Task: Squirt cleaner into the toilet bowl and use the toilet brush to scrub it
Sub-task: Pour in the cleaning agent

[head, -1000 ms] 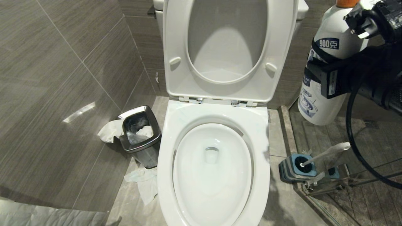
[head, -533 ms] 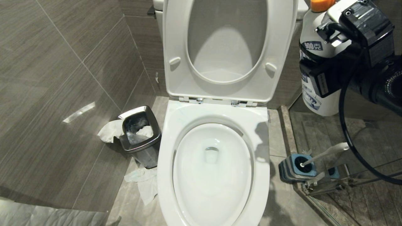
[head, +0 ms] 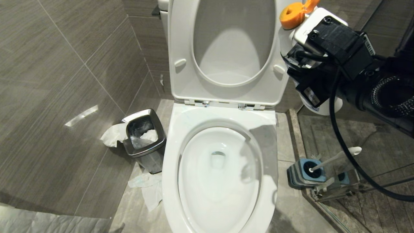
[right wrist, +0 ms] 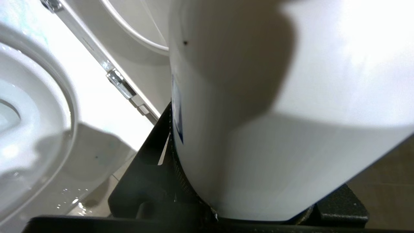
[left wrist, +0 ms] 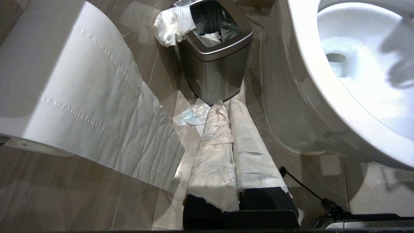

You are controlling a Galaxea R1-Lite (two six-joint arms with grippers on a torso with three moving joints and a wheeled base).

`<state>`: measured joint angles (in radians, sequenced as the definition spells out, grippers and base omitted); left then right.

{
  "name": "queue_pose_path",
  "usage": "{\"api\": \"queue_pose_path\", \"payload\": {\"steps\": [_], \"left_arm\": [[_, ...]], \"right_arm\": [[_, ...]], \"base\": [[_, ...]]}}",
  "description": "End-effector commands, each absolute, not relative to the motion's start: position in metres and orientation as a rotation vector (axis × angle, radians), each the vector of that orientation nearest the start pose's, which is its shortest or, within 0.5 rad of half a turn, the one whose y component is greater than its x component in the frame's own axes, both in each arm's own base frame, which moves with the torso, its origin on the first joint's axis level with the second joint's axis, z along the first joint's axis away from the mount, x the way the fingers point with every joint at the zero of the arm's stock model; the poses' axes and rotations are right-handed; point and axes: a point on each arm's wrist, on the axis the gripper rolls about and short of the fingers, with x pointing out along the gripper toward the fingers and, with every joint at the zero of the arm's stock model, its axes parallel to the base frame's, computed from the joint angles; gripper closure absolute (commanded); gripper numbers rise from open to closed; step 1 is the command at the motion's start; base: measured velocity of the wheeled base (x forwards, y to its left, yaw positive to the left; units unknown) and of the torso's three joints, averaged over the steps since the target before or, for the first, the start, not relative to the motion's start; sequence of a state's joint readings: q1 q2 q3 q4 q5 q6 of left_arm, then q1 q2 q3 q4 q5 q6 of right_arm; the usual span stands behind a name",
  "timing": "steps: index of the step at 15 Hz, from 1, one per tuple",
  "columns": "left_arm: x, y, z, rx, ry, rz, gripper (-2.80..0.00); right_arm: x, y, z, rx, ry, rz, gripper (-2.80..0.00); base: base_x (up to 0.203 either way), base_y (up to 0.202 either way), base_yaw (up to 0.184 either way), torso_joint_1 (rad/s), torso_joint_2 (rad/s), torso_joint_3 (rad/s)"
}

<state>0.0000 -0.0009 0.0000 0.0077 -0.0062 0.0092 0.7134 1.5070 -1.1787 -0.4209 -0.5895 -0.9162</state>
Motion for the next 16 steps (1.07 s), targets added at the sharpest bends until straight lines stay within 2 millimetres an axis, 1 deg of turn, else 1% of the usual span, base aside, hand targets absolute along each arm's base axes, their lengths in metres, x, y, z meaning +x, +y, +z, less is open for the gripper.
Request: {"api": "queue_pose_path", "payload": {"steps": [1, 9, 16], "left_arm": [[-0.0226, -0.0001, 0.0738, 0.009, 0.011, -0.006, 0.00], [-0.0227, -0.0001, 0.0742, 0.005, 0.010, -0.005, 0.00], [-0.0226, -0.0001, 0.0737, 0.005, 0.012, -0.005, 0.00]], "right_arm": [[0.2155, 0.1702, 0.3209, -0.895, -0.116, 0.075, 0.00], [0.2137, 0.1685, 0.3226, -1.146, -0.123, 0.051, 0.00], [0.2147, 0.1692, 0.3189, -1.384, -0.118, 0.041, 0.00]], "base": [[0.000, 0.000, 0.000, 0.000, 0.00, 0.000], [0.000, 0.000, 0.000, 0.000, 0.00, 0.000], [0.000, 0.000, 0.000, 0.000, 0.00, 0.000]]}}
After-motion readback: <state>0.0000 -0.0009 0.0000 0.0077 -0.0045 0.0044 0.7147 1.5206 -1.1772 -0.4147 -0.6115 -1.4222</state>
